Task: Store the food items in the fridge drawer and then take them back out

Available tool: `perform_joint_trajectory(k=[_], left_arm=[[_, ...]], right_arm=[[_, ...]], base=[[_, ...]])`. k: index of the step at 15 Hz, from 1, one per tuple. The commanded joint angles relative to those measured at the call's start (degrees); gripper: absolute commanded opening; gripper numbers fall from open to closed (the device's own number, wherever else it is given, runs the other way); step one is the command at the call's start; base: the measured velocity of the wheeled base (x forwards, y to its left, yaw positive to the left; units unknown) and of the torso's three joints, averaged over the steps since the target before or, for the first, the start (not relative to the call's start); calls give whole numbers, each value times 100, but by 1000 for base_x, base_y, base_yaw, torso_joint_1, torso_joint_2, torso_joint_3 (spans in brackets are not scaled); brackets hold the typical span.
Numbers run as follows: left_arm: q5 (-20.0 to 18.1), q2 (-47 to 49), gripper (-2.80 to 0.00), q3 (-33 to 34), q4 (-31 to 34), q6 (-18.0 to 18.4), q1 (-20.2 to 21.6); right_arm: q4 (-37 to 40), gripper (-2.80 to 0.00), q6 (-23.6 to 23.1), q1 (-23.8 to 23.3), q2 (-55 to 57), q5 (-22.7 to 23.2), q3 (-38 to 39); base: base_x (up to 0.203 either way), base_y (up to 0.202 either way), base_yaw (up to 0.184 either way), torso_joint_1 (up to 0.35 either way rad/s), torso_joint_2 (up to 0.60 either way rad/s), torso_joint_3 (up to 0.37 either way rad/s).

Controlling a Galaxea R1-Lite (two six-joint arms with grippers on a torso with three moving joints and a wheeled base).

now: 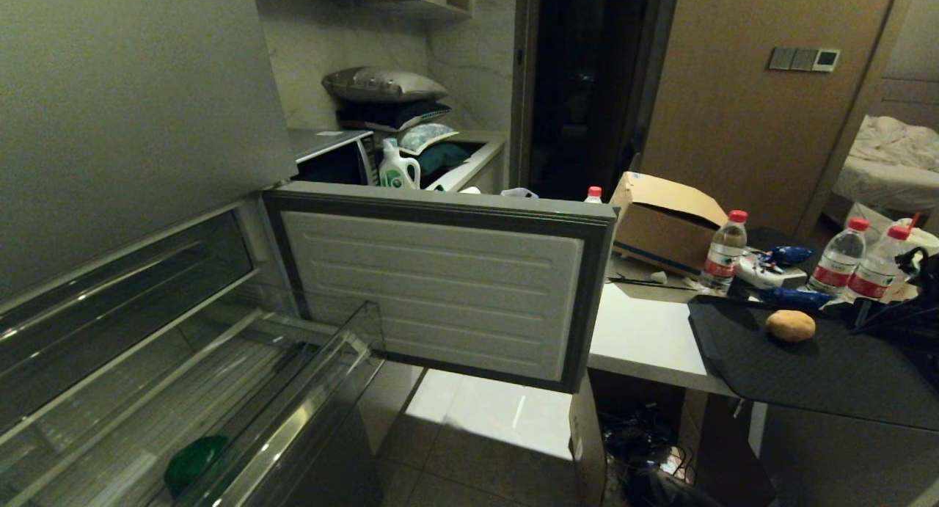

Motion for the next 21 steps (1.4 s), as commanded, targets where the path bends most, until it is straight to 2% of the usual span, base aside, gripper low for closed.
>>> perform_joint_trajectory(k=[1,7,11,17,21], left_arm=[[1,9,-280,0,1,-1,1],[1,9,-280,0,1,-1,1],[1,9,-280,0,1,-1,1],[1,9,-280,0,1,-1,1],[1,9,-280,0,1,-1,1]], right_arm=[[-17,0,-169,-7,172,53,-214],[-9,0,-928,89,669,48,-800],[6,0,-1720,162,1148,31,-1343],[17,0,-1816,249,1825,27,-2292],[0,0,-1793,426,2010,133,-2604]], base=[[0,0,0,0,0,0],[0,0,0,0,0,0],[0,0,0,0,0,0],[0,0,0,0,0,0],[0,0,0,0,0,0]])
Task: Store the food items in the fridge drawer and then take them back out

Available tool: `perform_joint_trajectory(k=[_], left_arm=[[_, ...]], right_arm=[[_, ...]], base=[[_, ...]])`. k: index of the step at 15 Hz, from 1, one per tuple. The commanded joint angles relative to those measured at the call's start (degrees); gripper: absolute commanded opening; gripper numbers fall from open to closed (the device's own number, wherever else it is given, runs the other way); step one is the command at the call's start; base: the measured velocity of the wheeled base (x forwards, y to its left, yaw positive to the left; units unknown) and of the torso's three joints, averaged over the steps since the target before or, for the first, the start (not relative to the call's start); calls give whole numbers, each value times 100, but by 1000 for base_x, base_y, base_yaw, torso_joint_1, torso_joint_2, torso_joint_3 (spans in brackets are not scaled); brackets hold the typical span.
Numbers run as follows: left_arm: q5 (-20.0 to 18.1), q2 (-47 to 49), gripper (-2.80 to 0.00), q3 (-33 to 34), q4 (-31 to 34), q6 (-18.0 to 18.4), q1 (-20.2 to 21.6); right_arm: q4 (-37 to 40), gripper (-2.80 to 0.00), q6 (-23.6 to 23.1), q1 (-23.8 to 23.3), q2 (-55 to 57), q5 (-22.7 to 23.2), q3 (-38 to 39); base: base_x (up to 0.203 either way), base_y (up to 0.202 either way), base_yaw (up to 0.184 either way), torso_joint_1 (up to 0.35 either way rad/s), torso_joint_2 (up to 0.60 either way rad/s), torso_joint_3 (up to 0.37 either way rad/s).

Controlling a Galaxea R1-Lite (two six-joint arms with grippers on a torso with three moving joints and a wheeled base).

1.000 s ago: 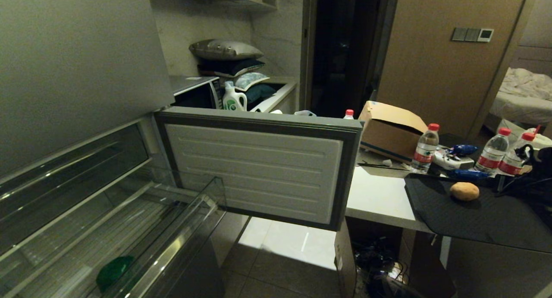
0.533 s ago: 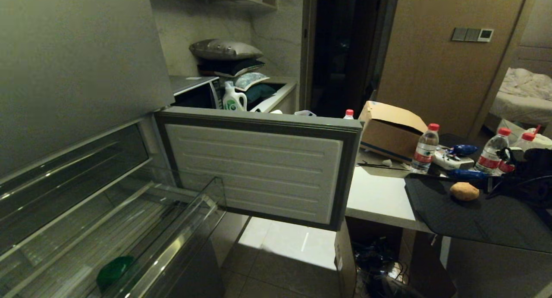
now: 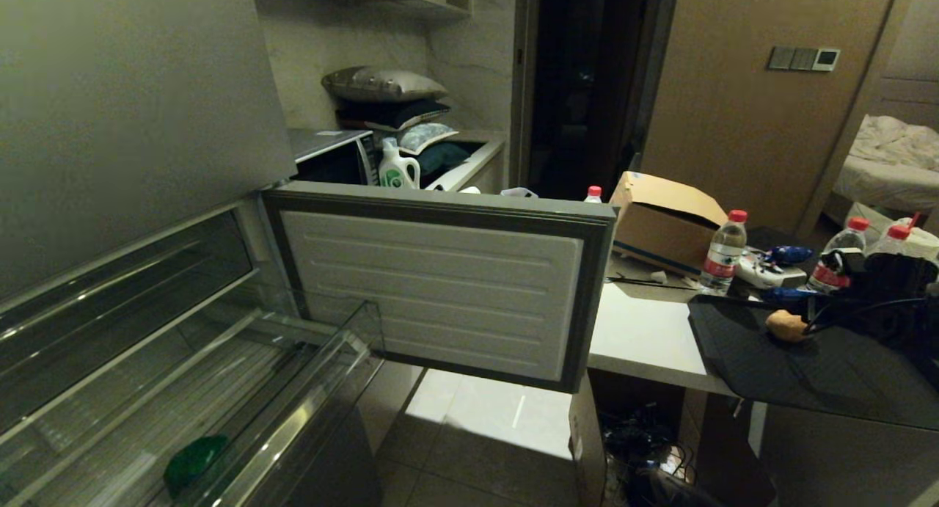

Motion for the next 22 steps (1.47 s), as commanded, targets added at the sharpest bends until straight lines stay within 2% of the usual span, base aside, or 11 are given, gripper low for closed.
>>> perform_joint_trajectory(k=[1,7,13,22], left_arm=[[0,9,-280,0,1,1,1],[0,9,-280,0,1,1,1],[0,9,-280,0,1,1,1],[0,9,-280,0,1,1,1]], right_arm=[[-23,0,-4,105,117,157,-133],[-32,0,-4,176,138,420,-125],[-25,0,3,157,588,388,-360],[-22,0,-13,-18,688,356,-432]], base=[[0,0,0,0,0,0],[0,0,0,0,0,0],[0,0,0,0,0,0],[0,0,0,0,0,0]])
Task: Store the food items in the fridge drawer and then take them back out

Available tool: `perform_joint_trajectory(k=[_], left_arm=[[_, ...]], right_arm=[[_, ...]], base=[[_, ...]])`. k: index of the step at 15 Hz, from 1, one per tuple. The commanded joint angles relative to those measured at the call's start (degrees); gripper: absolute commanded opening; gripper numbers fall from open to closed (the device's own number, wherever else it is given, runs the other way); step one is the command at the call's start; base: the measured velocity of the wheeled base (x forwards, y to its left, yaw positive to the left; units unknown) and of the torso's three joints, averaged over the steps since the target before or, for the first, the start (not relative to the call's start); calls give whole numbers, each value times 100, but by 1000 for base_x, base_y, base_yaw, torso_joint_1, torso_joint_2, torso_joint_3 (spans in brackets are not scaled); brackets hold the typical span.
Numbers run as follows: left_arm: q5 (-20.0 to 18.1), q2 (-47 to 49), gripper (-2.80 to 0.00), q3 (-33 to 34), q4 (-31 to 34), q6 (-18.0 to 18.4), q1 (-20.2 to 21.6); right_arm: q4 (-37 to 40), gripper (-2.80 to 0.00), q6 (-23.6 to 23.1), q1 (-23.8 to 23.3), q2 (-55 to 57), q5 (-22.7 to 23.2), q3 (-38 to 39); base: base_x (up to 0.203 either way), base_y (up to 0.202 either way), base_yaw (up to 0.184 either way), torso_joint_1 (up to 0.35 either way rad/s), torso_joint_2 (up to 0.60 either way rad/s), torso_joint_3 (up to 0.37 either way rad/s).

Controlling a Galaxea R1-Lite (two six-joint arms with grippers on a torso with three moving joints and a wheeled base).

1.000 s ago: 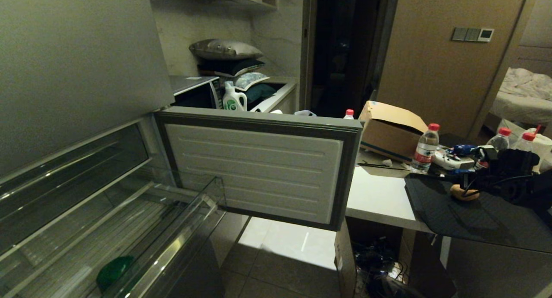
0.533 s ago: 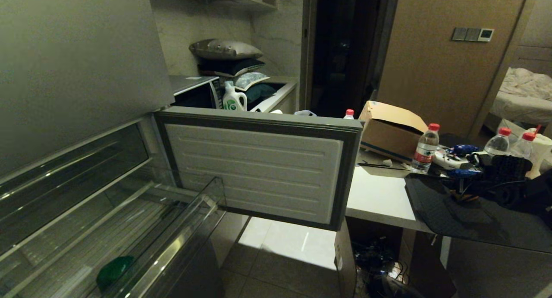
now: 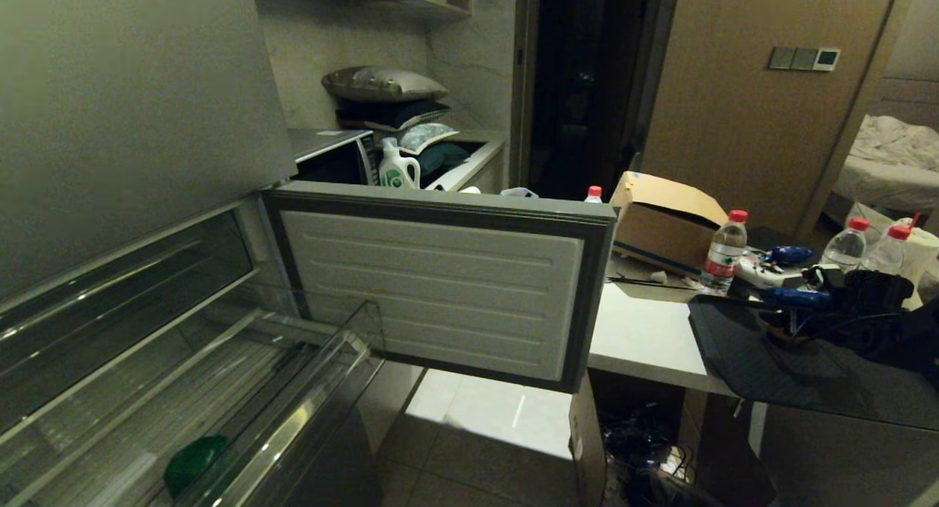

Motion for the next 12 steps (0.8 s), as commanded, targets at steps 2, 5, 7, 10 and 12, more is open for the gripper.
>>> perform_joint_trajectory(k=[2,5,7,10,12], left_arm=[[1,9,-280,0,0,-1,1],[1,9,-280,0,0,-1,1],[1,9,-280,0,0,-1,1],[1,9,-280,0,0,-1,1],[1,9,-280,0,0,-1,1]], right_arm=[[-22,0,-21,-28,72,18,-31],[-22,0,-20,-29,211,18,-172],[-22,0,-21,-36,228,18,-180],[-22,0,-21,-62,310,27,-311],[-22,0,-21,-72,379,53,-375]], base=[[0,0,0,0,0,0],[0,0,0,0,0,0],[0,0,0,0,0,0],[0,0,0,0,0,0],[0,0,0,0,0,0]])
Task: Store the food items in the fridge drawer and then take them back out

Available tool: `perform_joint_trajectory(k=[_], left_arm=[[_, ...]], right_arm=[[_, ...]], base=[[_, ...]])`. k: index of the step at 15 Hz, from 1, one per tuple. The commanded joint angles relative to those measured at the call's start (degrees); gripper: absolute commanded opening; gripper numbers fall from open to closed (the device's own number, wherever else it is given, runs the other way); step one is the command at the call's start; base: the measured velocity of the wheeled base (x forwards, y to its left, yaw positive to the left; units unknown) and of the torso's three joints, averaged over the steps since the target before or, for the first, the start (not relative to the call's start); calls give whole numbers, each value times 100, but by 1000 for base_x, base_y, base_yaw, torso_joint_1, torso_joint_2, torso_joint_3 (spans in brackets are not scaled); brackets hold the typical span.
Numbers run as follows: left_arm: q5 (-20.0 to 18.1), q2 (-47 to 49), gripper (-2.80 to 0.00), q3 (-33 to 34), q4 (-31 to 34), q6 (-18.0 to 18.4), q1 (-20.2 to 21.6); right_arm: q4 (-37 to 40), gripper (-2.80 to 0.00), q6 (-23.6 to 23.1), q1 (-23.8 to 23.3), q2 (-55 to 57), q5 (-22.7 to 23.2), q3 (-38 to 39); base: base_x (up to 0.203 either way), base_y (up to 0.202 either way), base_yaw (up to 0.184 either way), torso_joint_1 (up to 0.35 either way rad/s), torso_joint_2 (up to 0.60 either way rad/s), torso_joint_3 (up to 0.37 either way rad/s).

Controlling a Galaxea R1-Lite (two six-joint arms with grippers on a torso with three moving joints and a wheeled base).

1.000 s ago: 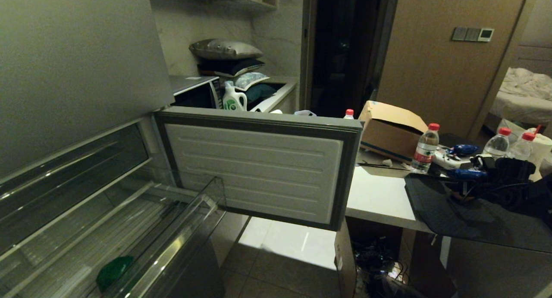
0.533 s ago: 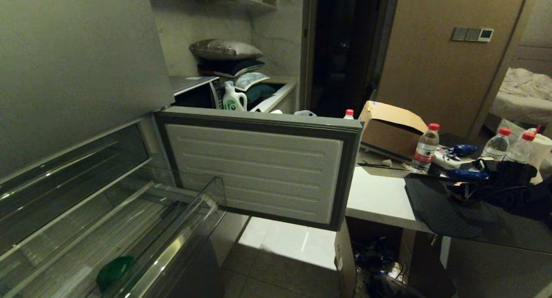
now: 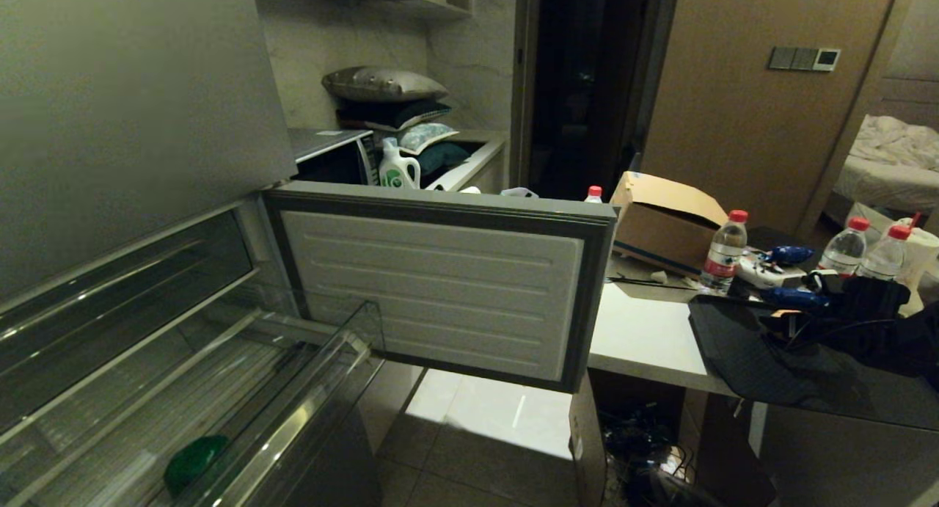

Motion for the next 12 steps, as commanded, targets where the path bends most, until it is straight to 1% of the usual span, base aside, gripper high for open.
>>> perform_joint_trajectory(k=[1,3,12], left_arm=[[-1,9,-280,0,0,-1,1],[-1,9,-280,0,0,-1,1],[-1,9,-280,0,0,-1,1]], right_arm=[[-17,0,-11,-9,92,20,-124],[-17,0,-19,-8,153,20,-223],[-17,0,7,0,211,56,-228]], base=[[0,0,0,0,0,0],[0,0,0,0,0,0],[0,0,0,0,0,0]])
